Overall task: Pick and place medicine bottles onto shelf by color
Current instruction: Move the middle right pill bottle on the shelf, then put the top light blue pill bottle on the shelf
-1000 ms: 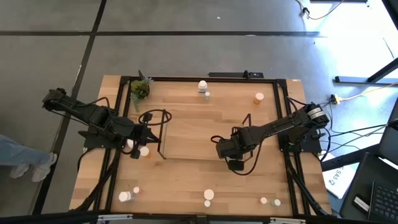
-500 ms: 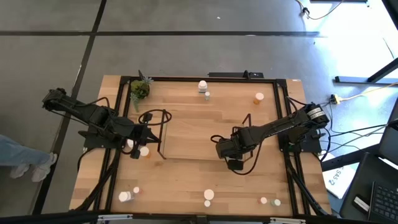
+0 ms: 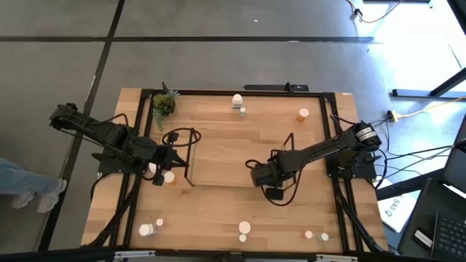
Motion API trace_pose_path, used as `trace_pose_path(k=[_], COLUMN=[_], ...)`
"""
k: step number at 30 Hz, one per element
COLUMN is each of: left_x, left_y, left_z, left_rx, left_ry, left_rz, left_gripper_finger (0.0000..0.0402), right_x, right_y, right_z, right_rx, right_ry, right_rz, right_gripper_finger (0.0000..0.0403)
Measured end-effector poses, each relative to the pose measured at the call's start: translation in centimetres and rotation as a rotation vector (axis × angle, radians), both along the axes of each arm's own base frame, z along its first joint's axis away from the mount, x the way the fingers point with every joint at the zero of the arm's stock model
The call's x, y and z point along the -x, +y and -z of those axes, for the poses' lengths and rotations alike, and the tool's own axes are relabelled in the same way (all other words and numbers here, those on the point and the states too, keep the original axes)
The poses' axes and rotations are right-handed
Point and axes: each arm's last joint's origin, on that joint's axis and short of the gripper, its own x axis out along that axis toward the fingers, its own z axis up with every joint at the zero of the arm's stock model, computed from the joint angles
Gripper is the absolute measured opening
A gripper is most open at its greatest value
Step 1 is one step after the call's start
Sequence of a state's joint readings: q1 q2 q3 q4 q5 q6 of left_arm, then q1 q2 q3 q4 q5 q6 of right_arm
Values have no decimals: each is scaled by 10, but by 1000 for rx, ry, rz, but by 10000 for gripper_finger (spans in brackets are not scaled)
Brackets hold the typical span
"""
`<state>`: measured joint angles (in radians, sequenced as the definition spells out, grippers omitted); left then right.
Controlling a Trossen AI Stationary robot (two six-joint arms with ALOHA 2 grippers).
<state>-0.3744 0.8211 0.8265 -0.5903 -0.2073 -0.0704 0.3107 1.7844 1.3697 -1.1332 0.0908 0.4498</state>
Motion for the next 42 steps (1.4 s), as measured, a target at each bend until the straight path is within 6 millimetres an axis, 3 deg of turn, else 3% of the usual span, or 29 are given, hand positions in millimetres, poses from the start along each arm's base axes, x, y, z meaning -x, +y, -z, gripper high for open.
trace_pose_path(k=[7, 20, 42], left_x=[0, 0, 0], left_y=[0, 0, 0], left_z=[0, 0, 0], left_rx=[0, 0, 0], left_ry=[0, 0, 0], left_rz=[0, 0, 0], left_gripper_finger=[0, 0, 0], right_x=[0, 1, 7], right_y=[0, 0, -3], right_z=[0, 1, -2], right_rx=[-6, -4, 16], right_ry=[2, 18, 67], right_rz=[14, 14, 29], right_gripper_finger=[126, 200, 198])
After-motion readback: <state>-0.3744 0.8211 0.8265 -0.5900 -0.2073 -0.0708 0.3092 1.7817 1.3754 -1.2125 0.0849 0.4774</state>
